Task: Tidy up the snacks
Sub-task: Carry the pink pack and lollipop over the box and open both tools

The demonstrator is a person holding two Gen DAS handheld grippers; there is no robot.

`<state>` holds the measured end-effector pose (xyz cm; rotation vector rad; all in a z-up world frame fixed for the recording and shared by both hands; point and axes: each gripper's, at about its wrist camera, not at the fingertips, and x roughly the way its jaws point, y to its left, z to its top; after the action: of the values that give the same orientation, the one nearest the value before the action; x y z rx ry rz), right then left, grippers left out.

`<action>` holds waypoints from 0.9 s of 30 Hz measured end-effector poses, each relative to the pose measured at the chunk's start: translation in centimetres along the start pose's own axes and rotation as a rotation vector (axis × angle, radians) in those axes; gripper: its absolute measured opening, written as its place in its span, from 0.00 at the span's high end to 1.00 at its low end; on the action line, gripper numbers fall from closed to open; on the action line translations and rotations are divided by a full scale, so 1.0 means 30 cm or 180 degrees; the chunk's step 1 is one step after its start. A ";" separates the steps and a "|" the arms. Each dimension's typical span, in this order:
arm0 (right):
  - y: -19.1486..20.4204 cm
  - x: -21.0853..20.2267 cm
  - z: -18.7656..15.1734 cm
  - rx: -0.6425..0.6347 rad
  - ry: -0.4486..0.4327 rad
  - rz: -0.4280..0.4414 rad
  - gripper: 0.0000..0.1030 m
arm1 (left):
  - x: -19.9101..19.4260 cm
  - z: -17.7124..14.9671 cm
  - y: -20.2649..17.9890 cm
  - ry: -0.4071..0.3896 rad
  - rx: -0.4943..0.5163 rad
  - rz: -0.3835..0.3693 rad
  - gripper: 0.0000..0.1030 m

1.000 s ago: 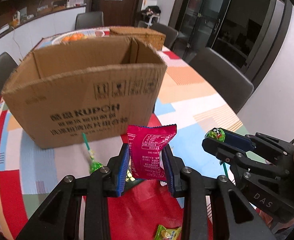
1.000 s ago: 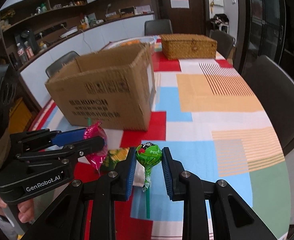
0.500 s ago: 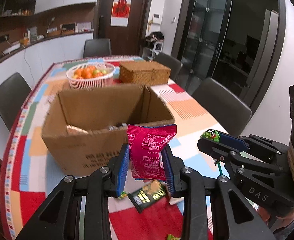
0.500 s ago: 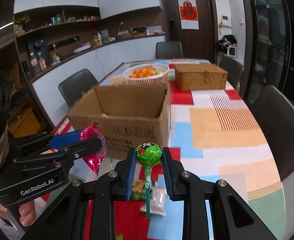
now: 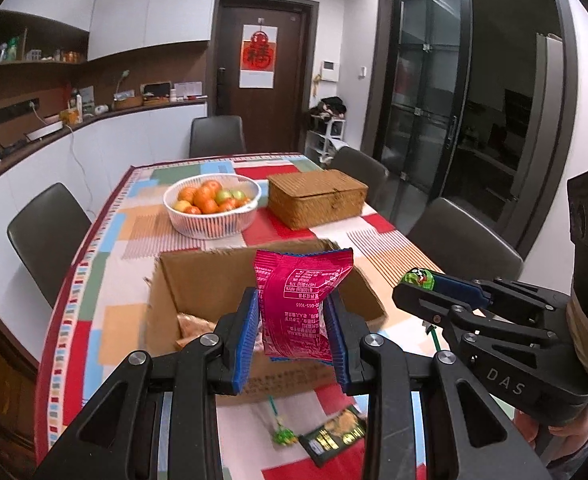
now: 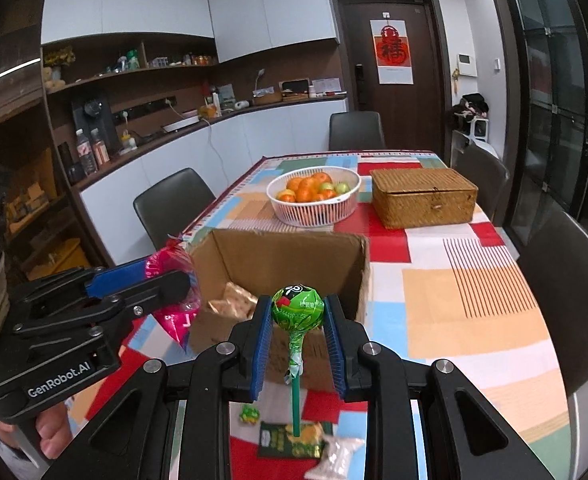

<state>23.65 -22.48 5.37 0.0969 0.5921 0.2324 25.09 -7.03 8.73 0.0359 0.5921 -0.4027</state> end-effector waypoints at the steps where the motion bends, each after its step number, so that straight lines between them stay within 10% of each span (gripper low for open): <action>1: -0.002 0.012 0.013 0.0001 -0.0004 -0.0004 0.74 | 0.007 0.009 0.009 0.0002 -0.0004 0.0017 0.68; 27: -0.037 0.352 0.203 0.0105 0.0290 0.0045 0.74 | 0.341 0.086 0.202 0.0714 -0.0217 0.0346 0.65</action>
<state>35.78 -21.13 4.53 0.1231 0.6862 0.2417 36.49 -5.50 4.76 0.0482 0.8210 -0.2744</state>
